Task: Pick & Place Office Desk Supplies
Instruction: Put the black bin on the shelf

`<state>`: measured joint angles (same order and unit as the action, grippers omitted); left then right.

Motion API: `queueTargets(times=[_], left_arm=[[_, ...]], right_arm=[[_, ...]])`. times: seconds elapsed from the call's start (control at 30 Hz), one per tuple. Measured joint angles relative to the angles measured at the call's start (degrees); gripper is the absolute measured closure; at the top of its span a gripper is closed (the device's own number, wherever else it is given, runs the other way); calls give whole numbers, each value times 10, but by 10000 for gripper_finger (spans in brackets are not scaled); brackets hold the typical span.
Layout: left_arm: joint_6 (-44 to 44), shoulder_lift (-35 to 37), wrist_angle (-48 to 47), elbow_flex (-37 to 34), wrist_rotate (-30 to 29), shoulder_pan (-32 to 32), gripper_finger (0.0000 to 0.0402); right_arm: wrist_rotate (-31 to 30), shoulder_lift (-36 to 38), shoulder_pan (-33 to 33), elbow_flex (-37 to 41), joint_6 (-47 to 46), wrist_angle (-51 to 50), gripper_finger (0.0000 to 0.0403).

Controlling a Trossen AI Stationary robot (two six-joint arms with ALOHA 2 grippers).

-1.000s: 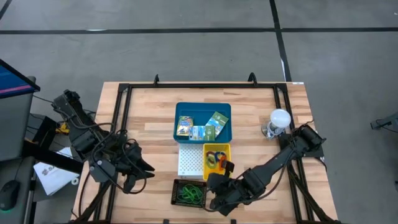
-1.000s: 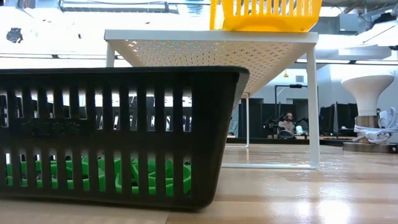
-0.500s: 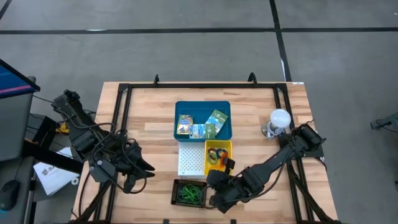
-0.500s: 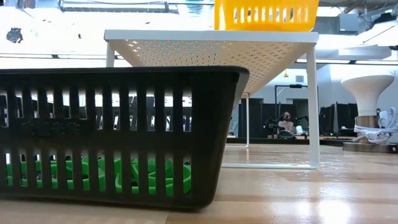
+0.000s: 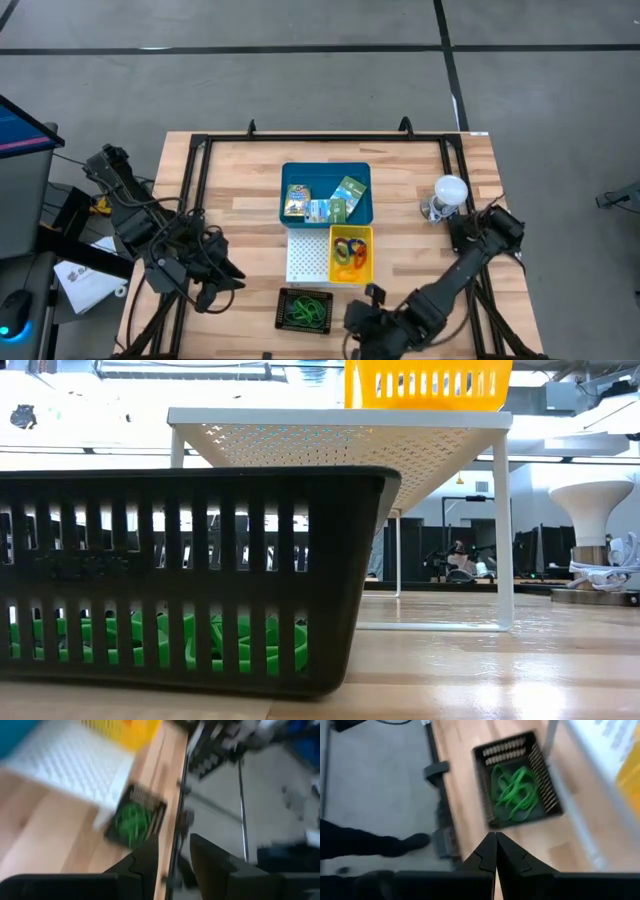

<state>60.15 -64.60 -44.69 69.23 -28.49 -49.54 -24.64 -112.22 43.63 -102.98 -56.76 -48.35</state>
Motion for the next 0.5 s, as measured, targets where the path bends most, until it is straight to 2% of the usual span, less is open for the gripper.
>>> queueTargets(times=[0.23, 0.37, 0.5], left_arm=[[165, -35, -94, 0, 126, -53, 287], [293, -93, -86, 0, 140, -96, 259], [392, -165, -84, 0, 141, -101, 218]], right_arm=[[17, 0, 56, 0, -163, 9, 402], [6, 0, 88, 0, -280, -3, 390], [-9, 0, 119, 0, -372, -32, 364]])
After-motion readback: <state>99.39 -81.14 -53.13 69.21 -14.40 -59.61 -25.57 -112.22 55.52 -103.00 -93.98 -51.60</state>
